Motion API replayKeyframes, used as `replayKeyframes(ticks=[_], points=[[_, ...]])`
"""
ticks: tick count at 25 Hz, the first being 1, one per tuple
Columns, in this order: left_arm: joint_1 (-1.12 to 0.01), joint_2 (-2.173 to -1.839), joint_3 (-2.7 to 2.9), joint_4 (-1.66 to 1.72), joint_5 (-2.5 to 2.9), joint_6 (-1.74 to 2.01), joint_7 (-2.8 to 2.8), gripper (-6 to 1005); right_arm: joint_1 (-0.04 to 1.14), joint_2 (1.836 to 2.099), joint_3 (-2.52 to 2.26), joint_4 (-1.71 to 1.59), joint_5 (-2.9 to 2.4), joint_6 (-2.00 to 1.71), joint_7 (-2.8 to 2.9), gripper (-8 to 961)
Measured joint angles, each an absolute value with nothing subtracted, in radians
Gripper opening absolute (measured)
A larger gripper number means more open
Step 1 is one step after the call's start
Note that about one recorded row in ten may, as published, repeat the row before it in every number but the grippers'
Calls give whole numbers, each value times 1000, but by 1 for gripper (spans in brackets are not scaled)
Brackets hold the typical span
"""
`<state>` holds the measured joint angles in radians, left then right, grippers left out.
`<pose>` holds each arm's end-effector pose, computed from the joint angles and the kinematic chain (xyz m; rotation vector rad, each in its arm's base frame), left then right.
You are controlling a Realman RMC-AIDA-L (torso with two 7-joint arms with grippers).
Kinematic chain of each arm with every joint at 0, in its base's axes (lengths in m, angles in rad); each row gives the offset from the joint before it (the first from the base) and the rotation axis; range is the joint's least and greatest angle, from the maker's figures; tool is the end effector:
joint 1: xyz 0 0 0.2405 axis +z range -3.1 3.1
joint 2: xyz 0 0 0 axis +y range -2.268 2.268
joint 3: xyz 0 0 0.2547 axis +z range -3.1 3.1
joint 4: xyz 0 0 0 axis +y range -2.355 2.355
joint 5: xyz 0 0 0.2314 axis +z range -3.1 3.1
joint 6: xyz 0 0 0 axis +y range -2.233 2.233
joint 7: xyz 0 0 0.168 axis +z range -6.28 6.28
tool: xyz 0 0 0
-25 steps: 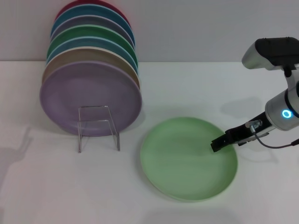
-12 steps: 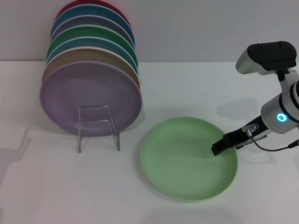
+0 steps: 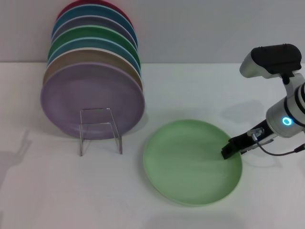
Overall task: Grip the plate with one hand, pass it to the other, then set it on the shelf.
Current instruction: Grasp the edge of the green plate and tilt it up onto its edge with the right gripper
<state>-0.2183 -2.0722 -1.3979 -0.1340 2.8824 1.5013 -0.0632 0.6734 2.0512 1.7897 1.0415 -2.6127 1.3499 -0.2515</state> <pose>-0.3672 0.2838 0.0207 -1.4771 -0.2734 -0.6689 0.2299 0.4062 -0.0370 -2.2452 1.4301 -0.3984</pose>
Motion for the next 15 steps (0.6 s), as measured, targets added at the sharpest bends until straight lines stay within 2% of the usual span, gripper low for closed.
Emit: replayKeyframes(ticks=[7,12,15], points=[[-223,-2073,-1395,-137,2882,1481,-63,859,672,2062,1769,1037,-2635,1328,-252,467],[-222,-2073,-1395,-143,2882,1480,-63,859,670,2064,1755,1045,-2630,1319,-259,244],[-223,-2073,-1394,-143,2882,1480,-63,860,671,2064,1743,1046,-2629,1317,-260,174]])
